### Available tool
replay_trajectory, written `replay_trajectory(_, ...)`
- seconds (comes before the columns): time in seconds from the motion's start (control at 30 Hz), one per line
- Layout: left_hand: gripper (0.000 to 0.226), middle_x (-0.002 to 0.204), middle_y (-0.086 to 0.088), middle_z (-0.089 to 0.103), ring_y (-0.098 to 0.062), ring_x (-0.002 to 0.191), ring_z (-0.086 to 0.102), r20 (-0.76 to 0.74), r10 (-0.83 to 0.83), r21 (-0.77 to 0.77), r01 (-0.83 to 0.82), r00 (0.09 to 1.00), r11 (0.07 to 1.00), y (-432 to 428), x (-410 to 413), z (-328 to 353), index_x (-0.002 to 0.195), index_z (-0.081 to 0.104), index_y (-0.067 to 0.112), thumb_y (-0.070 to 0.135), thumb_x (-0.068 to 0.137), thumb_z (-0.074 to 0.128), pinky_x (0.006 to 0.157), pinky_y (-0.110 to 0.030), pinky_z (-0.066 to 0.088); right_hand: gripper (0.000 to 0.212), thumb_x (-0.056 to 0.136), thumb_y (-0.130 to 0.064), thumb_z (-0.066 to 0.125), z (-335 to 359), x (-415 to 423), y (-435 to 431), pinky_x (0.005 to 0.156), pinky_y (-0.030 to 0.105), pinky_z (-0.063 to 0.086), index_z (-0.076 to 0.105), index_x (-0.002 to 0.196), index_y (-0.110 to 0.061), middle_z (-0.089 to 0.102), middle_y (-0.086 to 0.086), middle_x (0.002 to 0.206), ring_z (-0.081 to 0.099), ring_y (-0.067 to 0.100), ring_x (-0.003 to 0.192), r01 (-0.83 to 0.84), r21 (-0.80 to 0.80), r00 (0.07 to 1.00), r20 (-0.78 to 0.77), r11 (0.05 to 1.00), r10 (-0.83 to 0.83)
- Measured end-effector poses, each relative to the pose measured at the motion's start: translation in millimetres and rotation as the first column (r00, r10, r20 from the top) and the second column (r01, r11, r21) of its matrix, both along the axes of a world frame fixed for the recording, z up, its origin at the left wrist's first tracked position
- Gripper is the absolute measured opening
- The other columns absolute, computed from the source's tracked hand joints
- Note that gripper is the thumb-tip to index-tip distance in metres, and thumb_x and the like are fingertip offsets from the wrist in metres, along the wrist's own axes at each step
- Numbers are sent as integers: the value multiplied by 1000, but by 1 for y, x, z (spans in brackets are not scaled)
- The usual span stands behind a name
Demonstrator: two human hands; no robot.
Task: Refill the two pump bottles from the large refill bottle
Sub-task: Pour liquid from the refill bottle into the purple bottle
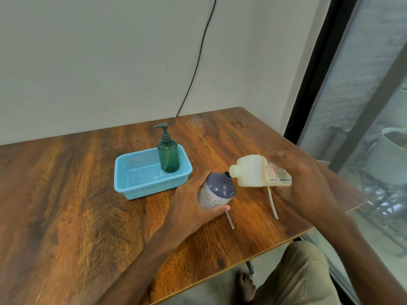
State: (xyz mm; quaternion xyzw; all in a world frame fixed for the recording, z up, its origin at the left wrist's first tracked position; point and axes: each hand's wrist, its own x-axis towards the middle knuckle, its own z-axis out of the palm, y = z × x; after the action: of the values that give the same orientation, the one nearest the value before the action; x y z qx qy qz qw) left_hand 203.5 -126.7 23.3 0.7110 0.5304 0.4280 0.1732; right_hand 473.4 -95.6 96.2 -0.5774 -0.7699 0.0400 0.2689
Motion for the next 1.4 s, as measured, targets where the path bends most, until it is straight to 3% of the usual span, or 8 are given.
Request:
replay_trajectory(0.57, 89, 131, 15, 67, -6, 119, 65, 6, -11, -7, 11, 1000, 1000, 1, 1, 0, 143, 56, 31, 68, 69, 87, 91, -35, 61, 68, 90, -17, 74, 25, -4, -2, 111, 45, 44, 47, 150, -36, 49, -2, 152, 41, 23, 143, -51, -35, 992, 112, 998, 54)
replay_trajectory(0.97, 78, 124, 24, 67, 3, 114, 64, 11, -11, 40, 11, 1000, 999, 1, 1, -1, 135, 53, 47, 76, 68, 83, 86, -28, 61, 69, 90, -16, 71, 31, -3, 3, 111, 42, 42, 45, 151, -34, 50, -3, 150, 44, 22, 141, -88, -39, 977, 191, 995, 93)
replay_trajectory(1.4, 83, 126, 22, 67, 2, 115, 63, 23, -24, 12, 23, 999, 1000, 0, 1, -1, 138, 56, 39, 73, 68, 84, 89, -32, 62, 67, 91, -10, 70, 41, -9, -3, 114, 43, 39, 46, 151, -29, 48, 1, 152, 41, 24, 143, -80, -40, 973, 214, 996, 87)
